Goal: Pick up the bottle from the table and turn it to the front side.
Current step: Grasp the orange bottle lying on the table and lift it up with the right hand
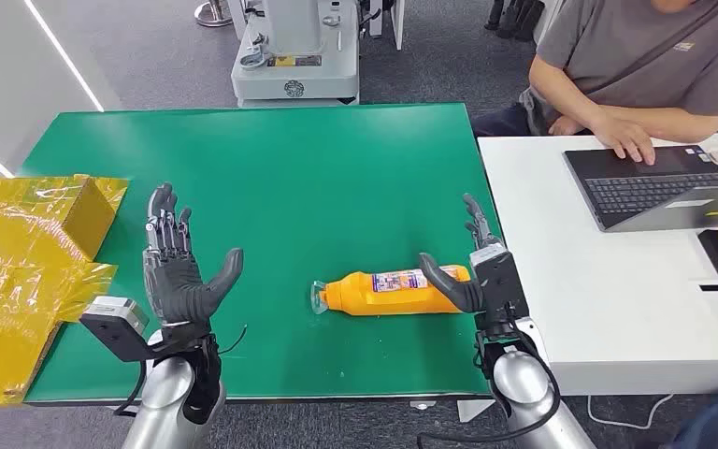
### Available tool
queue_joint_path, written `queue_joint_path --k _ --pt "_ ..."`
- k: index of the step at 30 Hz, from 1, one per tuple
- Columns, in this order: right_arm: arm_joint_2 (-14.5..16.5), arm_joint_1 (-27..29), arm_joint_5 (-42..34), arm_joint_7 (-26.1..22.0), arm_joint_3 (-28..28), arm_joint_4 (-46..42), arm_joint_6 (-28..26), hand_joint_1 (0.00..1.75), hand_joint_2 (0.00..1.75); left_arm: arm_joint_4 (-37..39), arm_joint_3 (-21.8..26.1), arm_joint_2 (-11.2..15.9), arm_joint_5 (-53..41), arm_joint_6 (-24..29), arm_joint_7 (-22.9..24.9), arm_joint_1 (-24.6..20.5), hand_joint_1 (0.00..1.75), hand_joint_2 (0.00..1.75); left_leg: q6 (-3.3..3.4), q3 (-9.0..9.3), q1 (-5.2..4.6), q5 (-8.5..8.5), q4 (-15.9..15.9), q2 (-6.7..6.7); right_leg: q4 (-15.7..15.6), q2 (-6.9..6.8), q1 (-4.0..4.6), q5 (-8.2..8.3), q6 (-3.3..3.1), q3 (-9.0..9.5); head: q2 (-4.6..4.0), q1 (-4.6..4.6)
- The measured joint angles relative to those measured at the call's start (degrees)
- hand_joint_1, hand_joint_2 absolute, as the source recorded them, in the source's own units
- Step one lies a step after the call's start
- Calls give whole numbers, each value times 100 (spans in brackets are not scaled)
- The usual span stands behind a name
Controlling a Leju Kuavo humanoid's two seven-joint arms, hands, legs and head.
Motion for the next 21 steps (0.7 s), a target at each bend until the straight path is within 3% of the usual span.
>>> queue_joint_path --k 16,21 --pt "-25 -120 230 160 28 90 79 0 175 37 0 2 78 -63 31 -48 0 175 0 0 0 0 0 0 0 0 0 0 0 0 0 0" --pt "-324 -644 1272 482 123 387 864 0 175 37 0 28 69 -111 17 -28 0 175 1 -7 0 3 0 5 3 4 -1 6 4 -2 0 0"
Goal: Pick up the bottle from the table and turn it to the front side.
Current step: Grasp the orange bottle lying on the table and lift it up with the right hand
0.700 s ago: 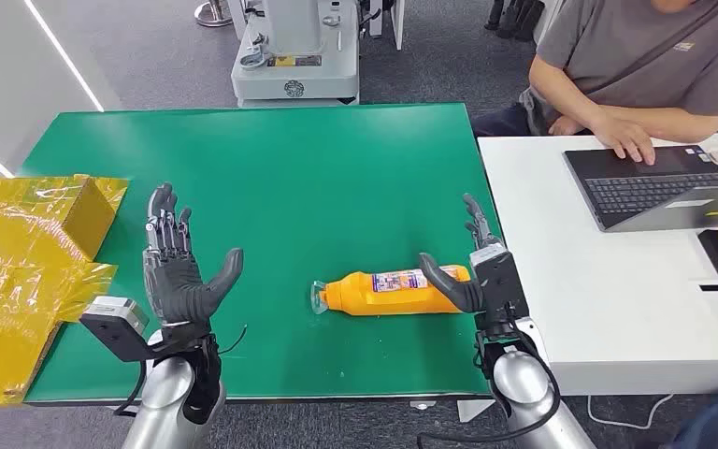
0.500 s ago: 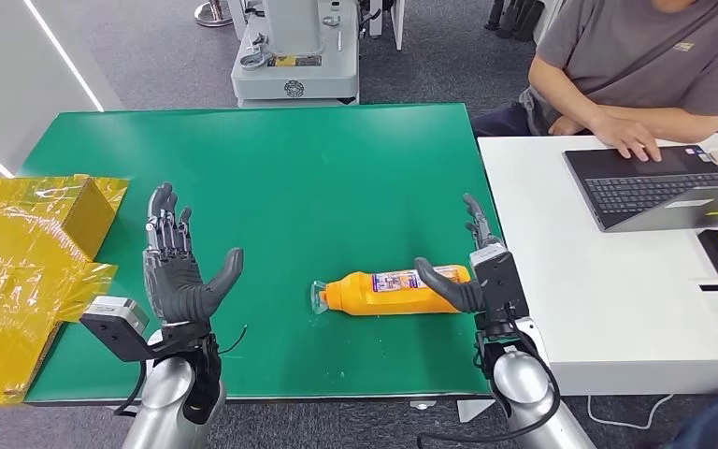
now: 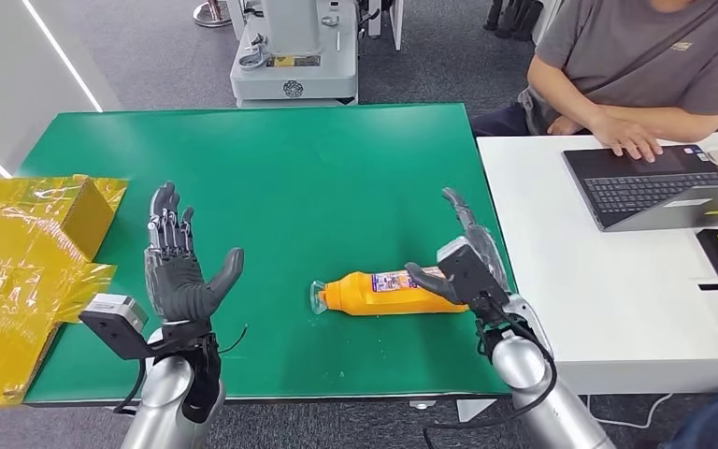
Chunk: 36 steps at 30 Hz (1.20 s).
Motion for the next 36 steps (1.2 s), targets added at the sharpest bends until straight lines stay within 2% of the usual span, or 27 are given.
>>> queue_joint_path --k 5,9,13,17,25,30,36 --pt "-315 -1459 885 83 305 1097 1224 0 175 32 0 50 -25 -142 -60 30 0 175 6 -3 0 18 4 -6 -1 -5 -1 13 10 -1 0 1" --pt "-417 -2458 1103 24 674 2004 2174 0 175 70 0 96 -30 -251 -79 25 0 175 8 -4 0 23 6 -7 1 -5 -1 21 12 -3 1 0" --pt "-421 -3189 1084 -15 1059 2721 2579 0 175 93 0 120 -28 -299 -55 -2 0 175 7 -4 0 24 6 -8 1 -6 0 22 11 -5 0 0" --pt "-421 -3581 1012 -33 1365 3175 2822 0 175 103 0 139 -27 -313 -44 -19 0 175 7 -7 0 24 5 -8 1 -6 0 22 11 -5 0 1" --pt "-343 -4177 405 -334 2078 3944 3817 0 175 105 4 148 -75 -350 -15 -15 0 175 7 -10 0 24 6 -9 0 -8 0 22 12 -6 0 1" --pt "-286 -4316 -69 -544 2514 4212 4195 0 175 90 25 147 -157 -368 73 -10 0 175 7 -9 0 24 6 -9 0 -8 0 23 13 -6 0 1" --pt "-265 -4324 -252 -595 2805 4332 4300 0 175 69 58 146 -190 -391 85 -5 0 175 7 -9 1 24 6 -9 1 -8 1 23 13 -6 0 1"
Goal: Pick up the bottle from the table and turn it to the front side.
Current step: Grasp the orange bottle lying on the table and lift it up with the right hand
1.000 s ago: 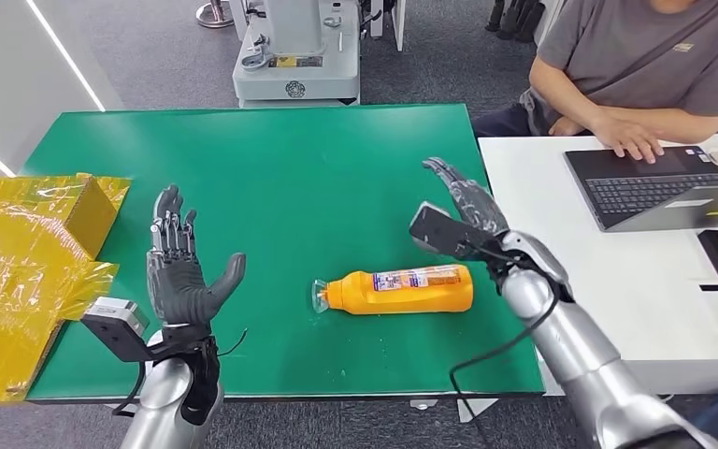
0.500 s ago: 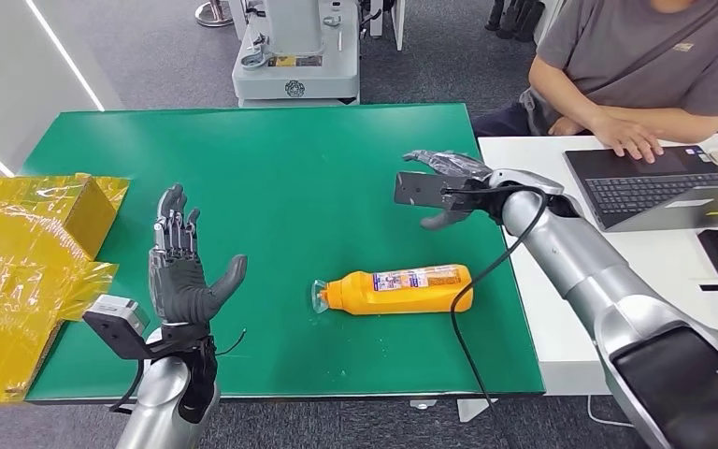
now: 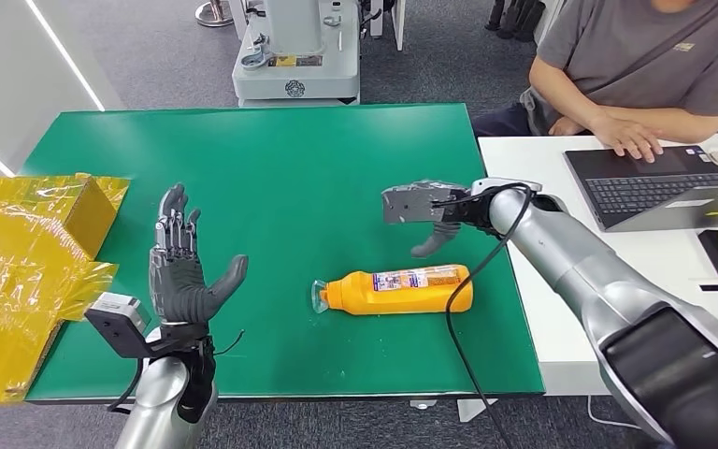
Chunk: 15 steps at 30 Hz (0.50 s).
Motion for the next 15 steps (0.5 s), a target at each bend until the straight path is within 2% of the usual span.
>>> queue_joint_path --k 6,15 --pt "-44 17 -135 68 255 29 -20 0 175 -68 31 -2 -72 -21 29 79 0 175 0 1 -1 0 1 1 -2 2 -1 0 0 -1 0 0" --pt "-306 304 -193 190 624 -54 -259 0 175 -137 88 -32 -163 -101 108 176 0 175 0 -1 -1 0 3 -1 -3 1 -1 0 0 -4 0 -1"
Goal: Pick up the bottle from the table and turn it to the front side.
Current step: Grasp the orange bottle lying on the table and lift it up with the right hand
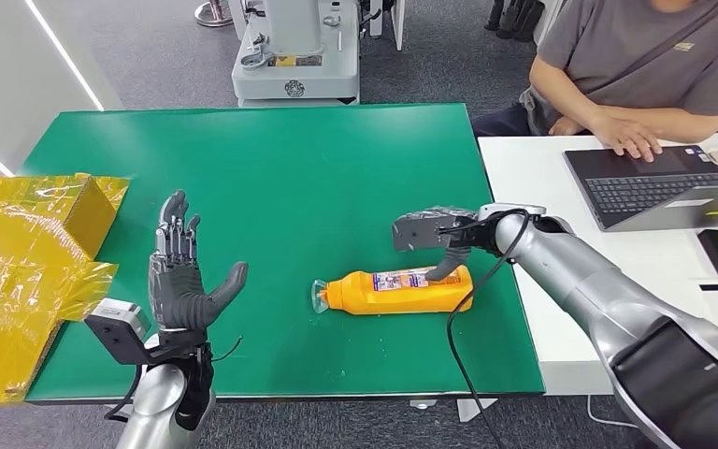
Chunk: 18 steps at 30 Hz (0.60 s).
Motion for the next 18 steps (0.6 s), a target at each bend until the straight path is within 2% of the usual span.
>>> queue_joint_path --k 8,18 --pt "-131 384 29 138 135 16 -270 0 175 -35 13 -93 -83 -38 139 -4 0 175 0 0 1 0 0 1 0 1 1 0 0 -1 0 0" --pt "-216 642 24 133 233 84 -340 0 175 -35 17 -115 -85 -39 169 -3 0 175 0 0 0 0 0 1 1 1 0 0 0 -1 0 1"
